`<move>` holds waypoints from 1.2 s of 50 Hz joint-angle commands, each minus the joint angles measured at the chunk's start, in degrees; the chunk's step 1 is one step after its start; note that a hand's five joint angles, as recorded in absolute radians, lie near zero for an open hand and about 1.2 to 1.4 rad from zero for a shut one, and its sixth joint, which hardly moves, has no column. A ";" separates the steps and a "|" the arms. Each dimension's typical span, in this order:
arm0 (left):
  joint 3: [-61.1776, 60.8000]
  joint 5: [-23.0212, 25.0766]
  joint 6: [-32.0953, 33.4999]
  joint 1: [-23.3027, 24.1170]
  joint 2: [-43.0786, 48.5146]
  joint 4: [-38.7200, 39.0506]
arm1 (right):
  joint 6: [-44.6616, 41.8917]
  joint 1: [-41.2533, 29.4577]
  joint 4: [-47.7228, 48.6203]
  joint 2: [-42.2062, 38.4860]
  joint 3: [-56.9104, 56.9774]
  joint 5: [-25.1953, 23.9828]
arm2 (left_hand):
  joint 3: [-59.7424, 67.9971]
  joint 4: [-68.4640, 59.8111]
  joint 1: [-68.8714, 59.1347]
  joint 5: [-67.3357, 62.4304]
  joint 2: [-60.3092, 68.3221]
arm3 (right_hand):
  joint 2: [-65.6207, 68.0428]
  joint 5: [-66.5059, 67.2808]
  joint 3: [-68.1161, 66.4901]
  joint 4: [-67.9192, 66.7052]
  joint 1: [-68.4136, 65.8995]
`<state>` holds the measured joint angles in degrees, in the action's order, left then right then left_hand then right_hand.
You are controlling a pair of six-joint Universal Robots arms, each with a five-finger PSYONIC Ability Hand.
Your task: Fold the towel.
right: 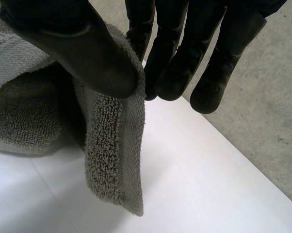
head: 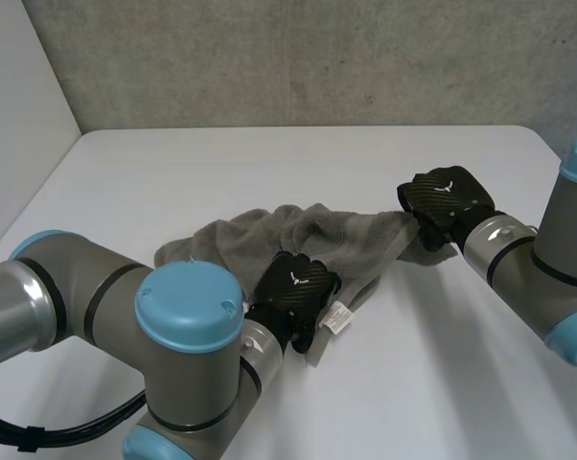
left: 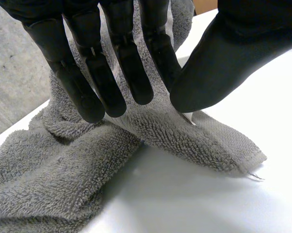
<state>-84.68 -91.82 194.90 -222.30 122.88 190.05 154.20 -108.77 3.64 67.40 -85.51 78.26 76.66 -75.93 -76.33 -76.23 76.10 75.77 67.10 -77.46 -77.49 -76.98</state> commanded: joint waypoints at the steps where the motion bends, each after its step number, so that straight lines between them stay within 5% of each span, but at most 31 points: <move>1: 4.26 0.85 -6.73 -0.94 -1.15 -4.43 | -3.91 2.08 -3.29 2.12 -0.70 -3.99 | -10.60 9.87 10.26 20.17 -10.04 | 4.23 2.90 -2.54 -2.51 -3.02; 11: 3.82 1.03 -6.64 -1.29 -0.80 -4.51 | -3.91 1.28 -3.73 2.12 -0.18 -5.40 | -15.48 14.75 15.14 25.05 -14.92 | 4.23 2.90 -2.54 -2.51 -3.02; 16: 3.65 1.20 -6.64 -1.91 -1.06 -4.51 | -3.91 2.07 -5.74 2.64 1.40 -5.84 | -28.60 27.87 28.26 38.17 -28.04 | 4.23 2.90 -2.54 -2.51 -3.02; 18: 3.65 1.29 -6.03 -2.78 -1.24 -4.51 | -3.91 3.29 -6.36 2.82 1.84 -5.84 | -45.19 44.46 44.86 54.76 -44.63 | 4.23 2.90 -2.54 -2.51 -3.02; 26: 5.57 1.38 -5.76 -9.46 -1.06 -4.51 | -3.82 6.82 -7.77 3.96 1.84 -8.47 | -52.47 51.74 52.13 62.04 -51.91 | 4.23 2.90 -2.54 -2.51 -3.02; 41: 8.30 1.55 -2.70 -23.08 1.75 -4.34 | -4.00 6.82 -7.77 3.88 1.58 -9.18 | -54.17 53.44 53.83 63.74 -53.61 | 4.23 2.90 -2.54 -2.51 -3.02; 60: 11.03 3.57 0.74 -28.80 9.22 -6.62 | -4.26 6.73 -7.77 3.44 1.40 -9.18 | -52.15 51.42 51.81 61.72 -51.59 | 4.23 2.90 -2.54 -2.51 -3.02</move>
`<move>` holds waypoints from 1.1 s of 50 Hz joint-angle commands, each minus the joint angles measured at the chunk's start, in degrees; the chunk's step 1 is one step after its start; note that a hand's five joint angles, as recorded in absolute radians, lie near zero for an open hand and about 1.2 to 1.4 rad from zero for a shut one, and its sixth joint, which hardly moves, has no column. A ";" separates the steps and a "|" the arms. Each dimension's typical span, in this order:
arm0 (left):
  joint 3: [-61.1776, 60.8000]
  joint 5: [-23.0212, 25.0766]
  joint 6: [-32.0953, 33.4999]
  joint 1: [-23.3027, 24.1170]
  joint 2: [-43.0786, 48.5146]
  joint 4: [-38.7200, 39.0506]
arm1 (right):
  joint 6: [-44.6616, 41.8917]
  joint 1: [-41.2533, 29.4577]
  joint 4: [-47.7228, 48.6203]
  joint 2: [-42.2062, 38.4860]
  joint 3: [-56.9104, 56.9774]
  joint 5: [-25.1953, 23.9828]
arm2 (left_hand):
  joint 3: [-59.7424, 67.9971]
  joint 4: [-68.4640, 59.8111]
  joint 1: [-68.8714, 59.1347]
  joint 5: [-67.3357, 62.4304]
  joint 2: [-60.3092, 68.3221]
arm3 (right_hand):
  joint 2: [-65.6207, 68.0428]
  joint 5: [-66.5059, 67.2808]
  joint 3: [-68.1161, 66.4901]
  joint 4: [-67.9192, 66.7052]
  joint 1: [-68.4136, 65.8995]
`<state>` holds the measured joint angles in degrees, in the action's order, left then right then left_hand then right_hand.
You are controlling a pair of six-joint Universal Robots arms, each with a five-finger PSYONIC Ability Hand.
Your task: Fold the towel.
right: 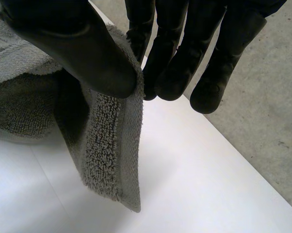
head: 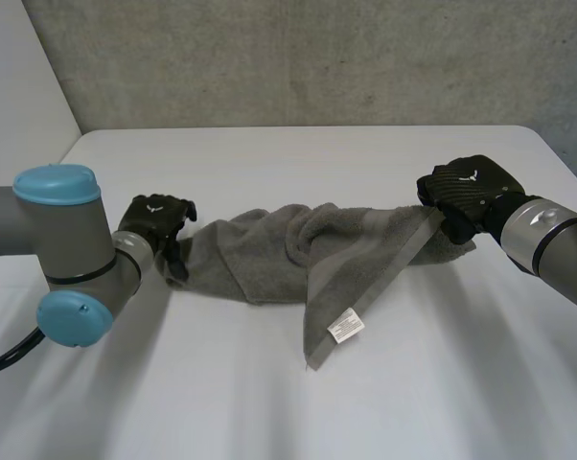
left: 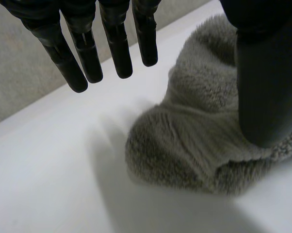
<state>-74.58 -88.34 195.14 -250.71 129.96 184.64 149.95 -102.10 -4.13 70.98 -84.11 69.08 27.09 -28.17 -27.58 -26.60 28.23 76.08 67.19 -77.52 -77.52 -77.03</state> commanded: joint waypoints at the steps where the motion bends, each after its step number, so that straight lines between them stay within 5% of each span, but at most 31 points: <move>1: 0.93 0.10 0.94 -0.40 2.58 -1.12 | 0.00 0.05 0.00 -0.14 0.00 -0.08 | -1.74 2.83 2.23 11.25 -2.89 | 3.92 2.81 -2.48 -2.48 -2.97; 7: 1.01 0.10 2.35 -0.31 3.02 -0.95 | -0.09 0.05 0.08 -0.23 0.00 0.01 | 13.41 -12.32 -12.92 -3.89 12.26 | 3.92 2.81 -2.48 -2.48 -2.97; 9: 1.01 0.10 2.44 -0.31 2.85 -0.77 | -0.09 0.14 0.08 -0.14 0.08 0.09 | 36.01 -34.92 -35.52 -26.50 34.86 | 3.92 2.81 -2.48 -2.48 -2.97; 12: 1.01 0.01 2.44 -0.13 2.41 -0.77 | -0.09 0.23 0.08 -0.14 0.26 0.18 | 52.18 -51.09 -51.69 -42.67 51.03 | 3.92 2.81 -2.48 -2.48 -2.97; 21: 0.58 -0.25 1.82 0.75 -2.60 -1.83 | 0.00 0.14 0.17 2.67 1.31 0.53 | 52.91 -51.83 -52.42 -43.40 51.77 | 3.92 2.81 -2.48 -2.48 -2.97; 26: -0.13 -0.34 1.12 0.66 -10.25 -2.71 | 0.61 0.05 0.44 11.55 3.60 0.53 | 52.91 -51.83 -52.42 -43.40 51.77 | 3.92 2.81 -2.48 -2.48 -2.97; 31: -0.13 -0.08 -6.42 -0.13 -25.68 -3.94 | 4.46 0.05 0.00 19.53 10.00 0.97 | 52.91 -51.83 -52.42 -43.40 51.77 | 3.92 2.81 -2.48 -2.48 -2.97; 39: -0.56 3.34 -12.06 -1.36 -38.27 -4.29 | 6.94 3.99 -7.63 23.32 15.81 0.36 | 52.91 -51.83 -52.42 -43.40 51.77 | 3.92 2.81 -2.48 -2.48 -2.97; 48: -3.03 6.78 -12.15 -2.68 -37.59 -7.45 | 5.89 7.70 -14.95 17.26 16.87 -3.77 | 52.91 -51.83 -52.42 -43.40 51.77 | 3.92 2.81 -2.48 -2.48 -2.97; 55: -2.68 6.87 -11.71 -2.77 -23.99 -12.10 | 0.36 4.63 -17.14 7.44 17.04 -3.78 | 52.91 -51.83 -52.42 -43.40 51.77 | 3.92 2.81 -2.48 -2.48 -2.97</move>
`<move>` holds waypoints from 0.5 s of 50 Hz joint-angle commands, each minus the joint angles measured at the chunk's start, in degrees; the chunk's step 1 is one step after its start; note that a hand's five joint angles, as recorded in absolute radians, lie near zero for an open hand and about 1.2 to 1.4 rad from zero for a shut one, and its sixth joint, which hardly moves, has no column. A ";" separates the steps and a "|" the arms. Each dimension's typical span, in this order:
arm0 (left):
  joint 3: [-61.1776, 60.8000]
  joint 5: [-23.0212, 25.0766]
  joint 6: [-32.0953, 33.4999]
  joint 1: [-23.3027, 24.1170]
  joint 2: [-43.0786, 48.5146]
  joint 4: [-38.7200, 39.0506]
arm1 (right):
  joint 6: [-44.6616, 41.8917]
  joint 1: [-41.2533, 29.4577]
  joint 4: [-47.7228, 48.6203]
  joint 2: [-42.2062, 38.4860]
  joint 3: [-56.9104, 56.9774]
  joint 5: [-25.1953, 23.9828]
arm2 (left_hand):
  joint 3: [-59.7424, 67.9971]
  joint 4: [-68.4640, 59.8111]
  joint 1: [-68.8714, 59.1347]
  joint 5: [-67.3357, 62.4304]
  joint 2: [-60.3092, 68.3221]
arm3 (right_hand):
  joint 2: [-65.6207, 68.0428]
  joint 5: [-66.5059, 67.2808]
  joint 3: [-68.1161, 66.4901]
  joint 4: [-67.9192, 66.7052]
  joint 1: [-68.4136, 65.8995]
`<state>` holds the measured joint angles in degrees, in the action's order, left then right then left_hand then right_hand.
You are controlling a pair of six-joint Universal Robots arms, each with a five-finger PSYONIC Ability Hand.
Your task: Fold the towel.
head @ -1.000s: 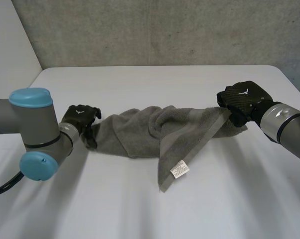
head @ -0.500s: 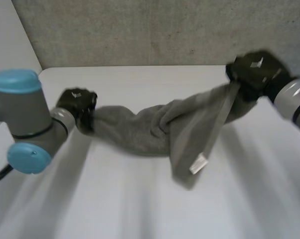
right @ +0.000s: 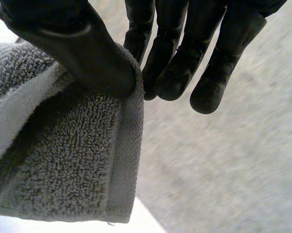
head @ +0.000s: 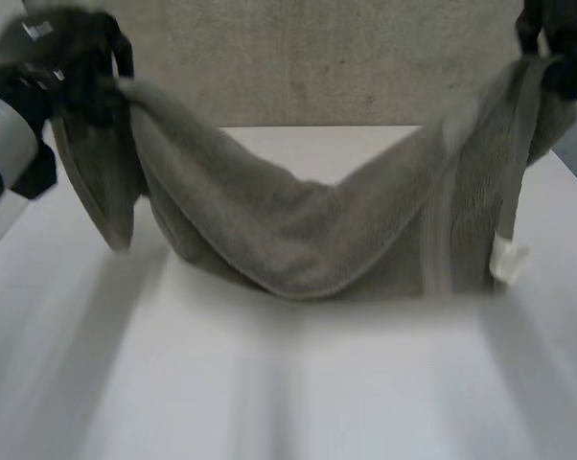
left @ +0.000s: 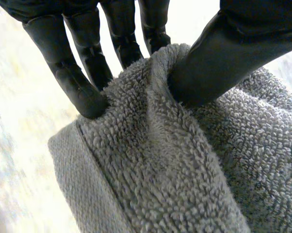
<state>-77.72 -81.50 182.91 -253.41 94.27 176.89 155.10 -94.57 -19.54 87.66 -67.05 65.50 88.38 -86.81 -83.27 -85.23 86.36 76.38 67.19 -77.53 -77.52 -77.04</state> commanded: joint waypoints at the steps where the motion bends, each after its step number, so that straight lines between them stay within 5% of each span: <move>1: 1.60 0.03 0.60 -0.07 14.60 -5.23 | -5.85 -3.77 -1.64 -11.61 0.34 0.24 | -8.38 6.81 3.27 15.23 -6.36 | 3.62 2.81 -2.47 -2.48 -2.96; 8: 8.99 -0.59 0.52 -0.07 22.36 -5.94 | -10.17 -7.73 -0.06 -20.25 5.26 5.26 | -8.38 6.81 3.27 15.23 -6.36 | 3.62 2.81 -2.47 -2.48 -2.96; 13: 14.80 -0.59 -0.54 -0.24 21.74 -3.65 | -10.52 -9.40 12.25 -21.74 8.60 8.95 | -8.38 6.81 3.27 15.23 -6.36 | 3.62 2.81 -2.47 -2.48 -2.96; 15: 15.67 -0.85 -2.46 0.11 19.13 2.99 | -9.04 -10.10 29.12 -19.56 4.41 9.47 | -8.38 6.81 3.27 15.23 -6.36 | 3.62 2.81 -2.47 -2.48 -2.96; 16: 15.67 -0.85 -2.47 0.11 19.11 3.03 | -9.03 -10.11 29.21 -19.54 4.38 9.48 | -8.38 6.81 3.27 15.23 -6.36 | 3.62 2.81 -2.47 -2.48 -2.96; 18: 12.62 -0.76 -6.93 -0.15 13.34 10.29 | -5.36 -10.81 45.57 -11.06 -2.53 10.26 | -8.38 6.81 3.27 15.23 -6.36 | 3.62 2.81 -2.47 -2.48 -2.96; 22: 7.26 -0.76 -10.98 -1.38 8.23 16.97 | 0.00 -10.55 55.37 -4.98 -7.99 10.53 | -8.38 6.81 3.27 15.23 -6.36 | 3.62 2.81 -2.47 -2.48 -2.96; 25: 3.04 -0.15 -12.75 -3.05 5.67 20.59 | 3.70 -10.11 53.31 -4.60 -9.41 9.74 | -8.38 6.81 3.27 15.23 -6.36 | 3.62 2.81 -2.47 -2.48 -2.96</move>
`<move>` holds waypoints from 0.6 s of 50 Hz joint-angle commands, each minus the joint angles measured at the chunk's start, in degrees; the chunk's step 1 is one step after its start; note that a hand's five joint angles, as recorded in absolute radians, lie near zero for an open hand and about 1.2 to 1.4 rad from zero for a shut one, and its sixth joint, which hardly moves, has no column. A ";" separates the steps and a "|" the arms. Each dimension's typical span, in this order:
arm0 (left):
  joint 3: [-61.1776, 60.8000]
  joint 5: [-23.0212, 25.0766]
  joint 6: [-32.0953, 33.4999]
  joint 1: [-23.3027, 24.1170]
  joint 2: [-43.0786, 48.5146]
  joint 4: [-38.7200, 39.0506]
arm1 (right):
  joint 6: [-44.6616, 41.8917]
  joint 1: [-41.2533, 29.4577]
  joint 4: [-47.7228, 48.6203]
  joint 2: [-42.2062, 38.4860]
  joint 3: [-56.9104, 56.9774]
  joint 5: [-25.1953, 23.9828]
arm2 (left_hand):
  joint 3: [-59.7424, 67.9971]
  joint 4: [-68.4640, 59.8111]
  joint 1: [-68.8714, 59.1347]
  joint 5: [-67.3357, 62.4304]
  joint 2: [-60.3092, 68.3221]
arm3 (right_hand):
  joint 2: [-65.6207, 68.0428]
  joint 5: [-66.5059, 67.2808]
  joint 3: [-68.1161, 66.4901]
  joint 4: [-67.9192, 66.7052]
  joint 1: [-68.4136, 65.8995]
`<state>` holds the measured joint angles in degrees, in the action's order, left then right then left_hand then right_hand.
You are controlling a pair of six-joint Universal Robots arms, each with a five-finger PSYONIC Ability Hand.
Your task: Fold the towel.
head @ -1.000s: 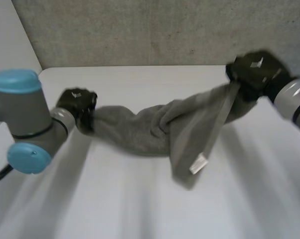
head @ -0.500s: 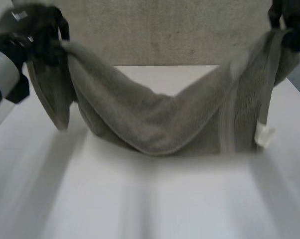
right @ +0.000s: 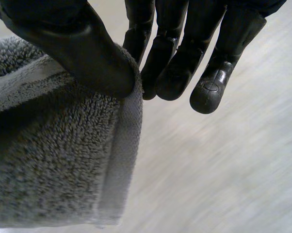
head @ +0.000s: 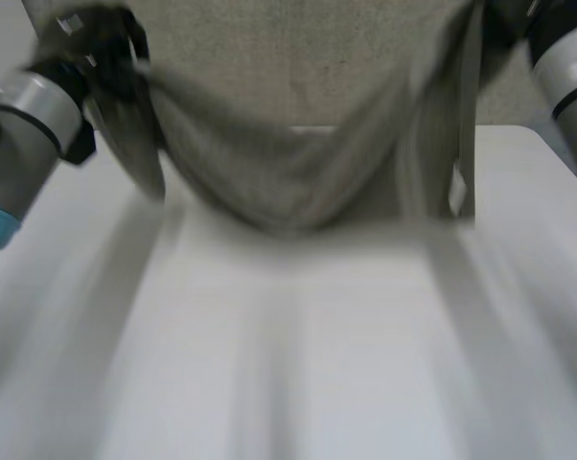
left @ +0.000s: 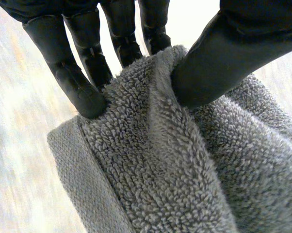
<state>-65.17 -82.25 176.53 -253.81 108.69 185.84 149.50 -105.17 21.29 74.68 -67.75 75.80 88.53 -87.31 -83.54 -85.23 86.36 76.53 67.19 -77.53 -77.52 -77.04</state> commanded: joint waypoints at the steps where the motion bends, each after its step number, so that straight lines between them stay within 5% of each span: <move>1: -11.36 0.60 -6.29 -3.00 -8.84 10.69 | 10.45 0.58 9.24 8.37 -8.81 -1.09 | -8.53 7.31 3.54 15.23 -6.36 | 3.47 2.81 -2.47 -2.48 -2.96; 10: -20.70 0.95 -3.39 -3.27 -6.12 0.05 | 8.35 0.84 -15.22 3.54 -8.81 -8.66 | -8.53 7.31 3.54 15.23 -6.36 | 3.47 2.81 -2.47 -2.48 -2.96; 15: -30.08 0.95 6.08 -3.18 -4.80 -2.50 | -1.02 0.84 -28.82 -1.29 -12.39 -8.92 | -8.53 7.31 3.54 15.23 -6.36 | 3.47 2.81 -2.47 -2.48 -2.96; 23: -38.79 0.86 16.20 -2.48 -4.89 -3.55 | -12.20 1.19 -36.93 -5.25 -16.89 -8.39 | -8.53 7.31 3.54 15.23 -6.36 | 3.47 2.81 -2.47 -2.48 -2.96; 30: -41.79 0.95 17.36 -2.65 -7.44 -7.69 | -13.00 2.78 -37.73 -5.16 -17.07 -7.95 | -8.53 7.31 3.54 15.23 -6.36 | 3.47 2.81 -2.47 -2.48 -2.96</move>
<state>-104.71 -81.34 193.02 -256.31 103.46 181.38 137.32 -103.64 -16.15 69.50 -84.70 67.39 88.61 -87.32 -83.60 -85.23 86.36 76.53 67.20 -77.53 -77.52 -77.05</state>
